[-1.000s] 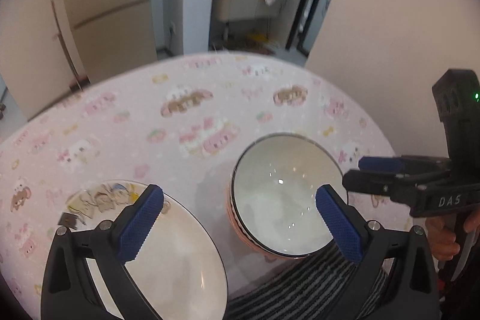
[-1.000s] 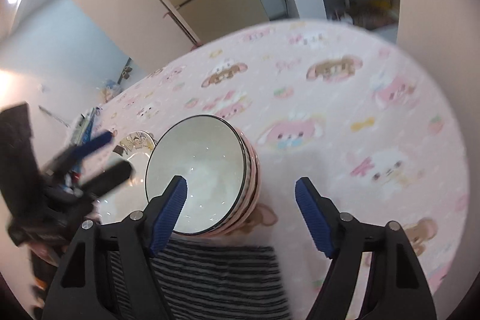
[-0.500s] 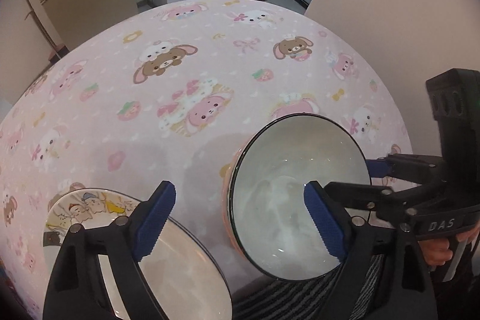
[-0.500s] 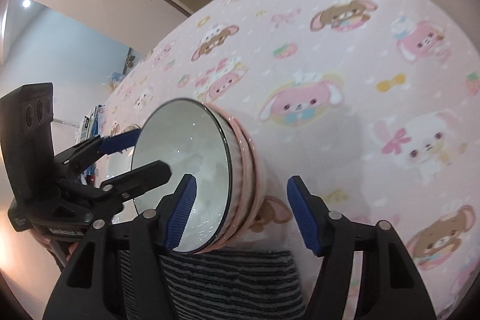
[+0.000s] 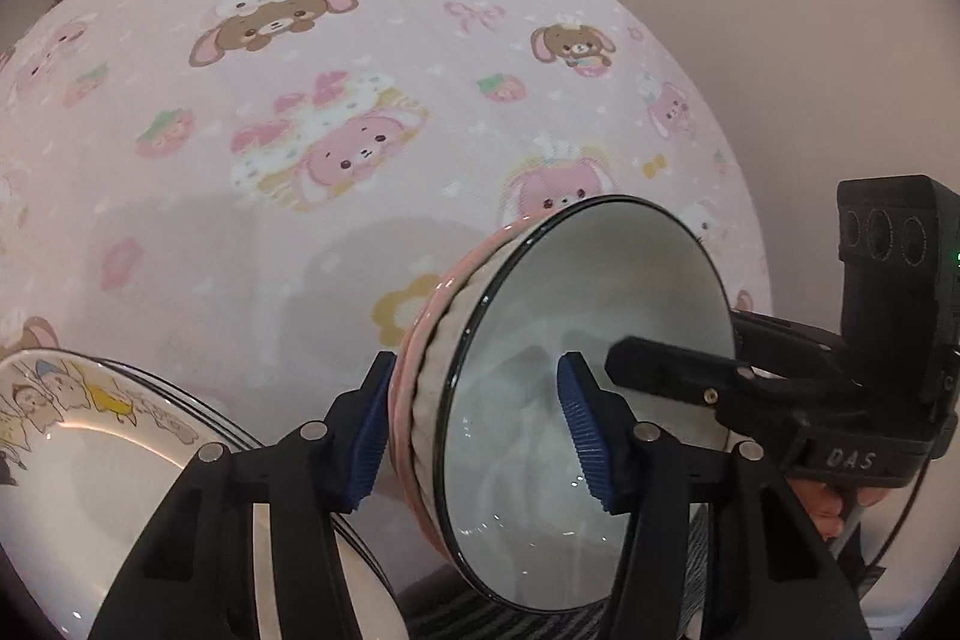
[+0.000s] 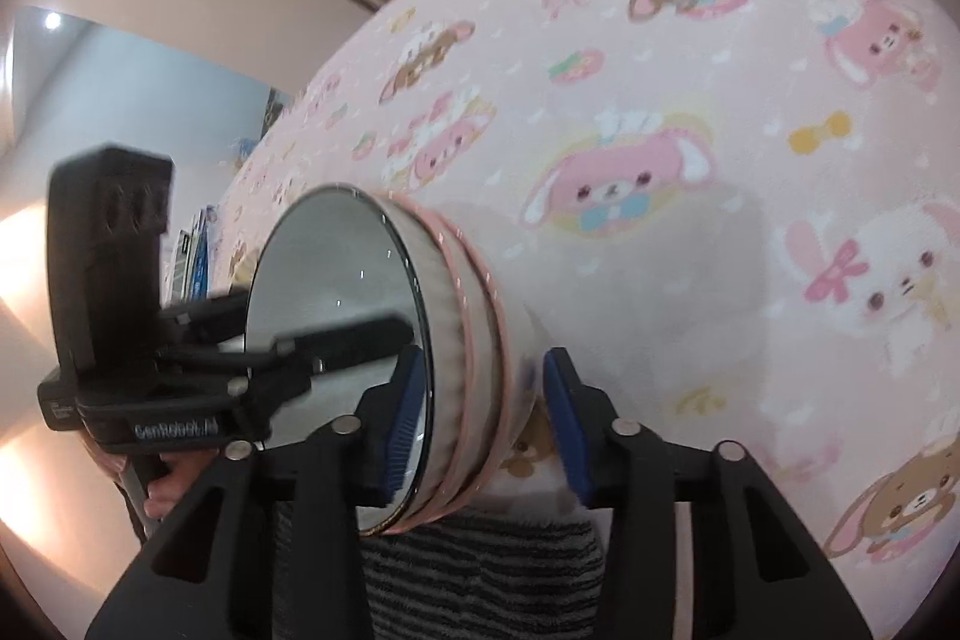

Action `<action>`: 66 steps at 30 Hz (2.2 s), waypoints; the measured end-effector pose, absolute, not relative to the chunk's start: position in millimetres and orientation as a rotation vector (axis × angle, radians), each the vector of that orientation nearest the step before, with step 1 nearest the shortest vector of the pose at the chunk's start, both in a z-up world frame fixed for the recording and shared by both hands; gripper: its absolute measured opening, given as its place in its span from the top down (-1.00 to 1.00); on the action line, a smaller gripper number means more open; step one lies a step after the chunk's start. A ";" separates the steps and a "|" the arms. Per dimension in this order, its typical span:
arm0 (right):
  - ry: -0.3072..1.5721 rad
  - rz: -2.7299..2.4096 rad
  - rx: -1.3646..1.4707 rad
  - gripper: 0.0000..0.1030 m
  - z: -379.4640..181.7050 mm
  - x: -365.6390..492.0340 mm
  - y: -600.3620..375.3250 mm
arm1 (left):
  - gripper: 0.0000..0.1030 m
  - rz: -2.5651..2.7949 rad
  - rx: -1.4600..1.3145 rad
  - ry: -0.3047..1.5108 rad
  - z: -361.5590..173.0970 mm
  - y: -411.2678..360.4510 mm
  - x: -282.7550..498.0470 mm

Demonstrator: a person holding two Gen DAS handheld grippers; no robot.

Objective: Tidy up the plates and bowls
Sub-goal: 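Carry the nested bowls with both tools over the white plate stack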

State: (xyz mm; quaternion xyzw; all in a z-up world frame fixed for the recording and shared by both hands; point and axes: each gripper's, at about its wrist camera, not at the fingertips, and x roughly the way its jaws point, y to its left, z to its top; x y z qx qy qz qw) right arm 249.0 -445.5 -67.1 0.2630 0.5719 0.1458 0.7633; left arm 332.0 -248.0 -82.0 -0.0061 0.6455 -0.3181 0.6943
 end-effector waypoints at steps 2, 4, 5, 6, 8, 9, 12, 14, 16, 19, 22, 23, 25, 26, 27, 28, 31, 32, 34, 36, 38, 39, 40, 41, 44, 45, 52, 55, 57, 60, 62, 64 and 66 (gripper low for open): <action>1.246 0.334 0.559 0.22 -67.0 252.8 -444.6 | -0.09 -0.706 -0.008 1.431 -79.3 -246.8 330.0; 1.272 0.335 0.604 0.22 -73.3 255.5 -445.8 | 0.00 -0.691 0.012 1.434 -80.1 -247.5 328.5; 1.287 0.337 0.619 0.22 -76.6 256.8 -444.9 | 0.07 -0.680 0.019 1.441 -82.0 -247.4 328.1; 1.293 0.333 0.623 0.22 -79.0 257.5 -444.2 | 0.08 -0.671 0.012 1.443 -83.3 -246.6 327.0; 1.295 0.317 0.629 0.22 -82.8 258.4 -443.2 | 0.08 -0.672 0.022 1.437 -82.7 -247.8 326.6; 1.291 0.305 0.631 0.22 -84.3 258.5 -442.7 | 0.08 -0.669 0.040 1.419 -80.1 -248.1 326.3; 1.294 0.324 0.664 0.21 -89.5 259.9 -442.3 | 0.06 -0.693 0.073 1.397 -79.0 -251.5 324.6; 1.300 0.340 0.680 0.19 -92.3 259.9 -442.6 | 0.05 -0.692 0.035 1.421 -82.1 -249.6 327.1; 1.299 0.350 0.695 0.21 -94.5 260.2 -444.3 | 0.05 -0.696 0.034 1.426 -81.5 -249.8 328.4; 1.288 0.360 0.712 0.24 -96.5 258.7 -447.0 | 0.05 -0.697 0.038 1.420 -81.3 -249.8 328.5; 1.270 0.376 0.724 0.27 -98.1 255.7 -449.7 | 0.12 -0.692 0.014 1.396 -80.6 -245.5 327.8; 1.267 0.381 0.723 0.27 -98.4 255.3 -449.9 | 0.15 -0.689 0.004 1.396 -80.5 -243.5 327.8; 1.267 0.378 0.727 0.27 -97.8 254.6 -450.7 | 0.21 -0.680 -0.008 1.392 -79.3 -240.4 327.9; 1.270 0.375 0.733 0.28 -98.0 254.7 -451.1 | 0.25 -0.674 -0.006 1.387 -78.0 -239.7 327.6; 1.274 0.376 0.736 0.28 -98.1 255.7 -451.0 | 0.28 -0.665 -0.007 1.386 -76.9 -239.2 327.6; 1.278 0.378 0.741 0.28 -98.4 256.6 -451.5 | 0.29 -0.657 -0.009 1.388 -76.5 -238.9 327.4; 1.293 0.369 0.779 0.28 -100.2 258.4 -454.7 | 0.31 -0.639 0.006 1.392 -73.7 -240.8 327.0; 1.297 0.366 0.782 0.28 -99.5 258.0 -455.8 | 0.31 -0.632 0.010 1.393 -73.0 -242.1 327.3; 1.303 0.353 0.788 0.27 -98.7 257.9 -456.4 | 0.31 -0.629 0.009 1.394 -72.3 -243.3 328.4; 1.312 0.341 0.787 0.27 -97.7 259.5 -455.2 | 0.32 -0.631 -0.005 1.402 -71.8 -242.8 330.0; 1.316 0.330 0.779 0.27 -94.6 259.6 -454.5 | 0.32 -0.635 -0.011 1.406 -70.6 -242.2 330.8; 1.315 0.326 0.768 0.27 -92.4 259.6 -453.3 | 0.32 -0.634 -0.002 1.399 -69.3 -242.6 329.7; 1.312 0.322 0.753 0.27 -90.2 259.6 -451.2 | 0.32 -0.629 0.007 1.387 -67.7 -242.2 327.4; 1.309 0.318 0.740 0.26 -88.0 259.3 -449.1 | 0.32 -0.626 0.007 1.380 -67.0 -240.9 325.6; 1.300 0.321 0.720 0.26 -82.7 257.5 -445.3 | 0.32 -0.637 -0.044 1.396 -66.9 -230.9 326.3; 1.295 0.323 0.724 0.26 -80.8 256.6 -444.7 | 0.32 -0.639 -0.060 1.401 -66.6 -228.3 326.9; 1.280 0.324 0.691 0.26 -65.9 255.3 -434.7 | 0.35 -0.648 -0.085 1.361 -52.2 -217.2 324.2; 1.263 0.323 0.686 0.26 -57.9 255.4 -433.6 | 0.36 -0.664 -0.133 1.358 -47.7 -210.9 326.8; 1.257 0.324 0.683 0.25 -52.0 256.1 -432.4 | 0.36 -0.669 -0.138 1.348 -41.1 -207.9 326.8; 1.254 0.323 0.686 0.25 -42.3 258.1 -429.3 | 0.37 -0.668 -0.138 1.327 -29.0 -204.3 325.7; 1.243 0.324 0.681 0.25 -33.6 258.4 -425.2 | 0.37 -0.668 -0.144 1.311 -18.8 -199.1 324.7; 1.232 0.329 0.665 0.25 -23.5 259.4 -419.4 | 0.37 -0.664 -0.143 1.289 -10.3 -193.0 322.8; 1.225 0.340 0.647 0.25 -14.3 261.1 -410.0 | 0.37 -0.653 -0.133 1.253 -0.4 -184.0 318.3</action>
